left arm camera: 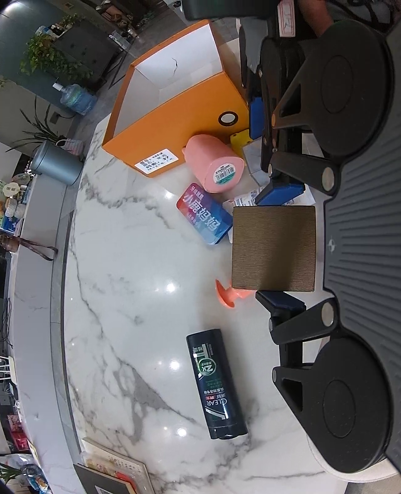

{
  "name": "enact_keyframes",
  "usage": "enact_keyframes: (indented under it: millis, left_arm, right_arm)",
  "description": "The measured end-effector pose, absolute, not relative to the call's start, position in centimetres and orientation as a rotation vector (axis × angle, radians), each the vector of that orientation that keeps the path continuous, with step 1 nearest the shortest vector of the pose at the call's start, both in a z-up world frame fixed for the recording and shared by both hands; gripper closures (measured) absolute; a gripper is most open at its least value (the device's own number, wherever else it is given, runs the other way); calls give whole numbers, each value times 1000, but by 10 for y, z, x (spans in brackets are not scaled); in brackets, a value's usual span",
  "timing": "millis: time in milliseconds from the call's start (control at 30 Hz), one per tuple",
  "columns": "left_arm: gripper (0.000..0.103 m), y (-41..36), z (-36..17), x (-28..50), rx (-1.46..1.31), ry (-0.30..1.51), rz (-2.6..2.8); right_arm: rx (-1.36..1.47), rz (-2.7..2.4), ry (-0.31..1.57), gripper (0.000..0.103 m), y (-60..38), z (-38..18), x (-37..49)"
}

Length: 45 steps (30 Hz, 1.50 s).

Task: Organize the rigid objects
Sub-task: 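Grasp the clear plastic box with the right tool while the left tool holds the cardboard box, then lower the cardboard box into the orange box with the left tool while the right tool carries the clear box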

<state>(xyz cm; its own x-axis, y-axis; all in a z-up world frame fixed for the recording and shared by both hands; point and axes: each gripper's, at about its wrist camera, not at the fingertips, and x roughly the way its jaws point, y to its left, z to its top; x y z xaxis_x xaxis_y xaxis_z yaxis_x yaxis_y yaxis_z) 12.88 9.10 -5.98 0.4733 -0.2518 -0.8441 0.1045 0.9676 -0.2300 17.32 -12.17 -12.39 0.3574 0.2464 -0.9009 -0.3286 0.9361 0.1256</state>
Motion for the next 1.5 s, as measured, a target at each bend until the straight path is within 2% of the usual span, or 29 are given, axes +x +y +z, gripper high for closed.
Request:
enact_keyframes:
  millis: [367,867,1233,1500]
  left_arm:
    - [36,74,-53,128,-104,1072,-200]
    - [36,36,6,124,-97,976,-186]
    - [36,-46,46,149,10,896,-328]
    - [36,-117,31,195,185,938,-457]
  right_arm:
    - [-47,384,1155,54,-125,-131,175]
    - [56,550,923,54,-178,-49,140]
    - [184,454,730,54,-266,-1,151]
    - [328,302,777,54,-349,-17,201]
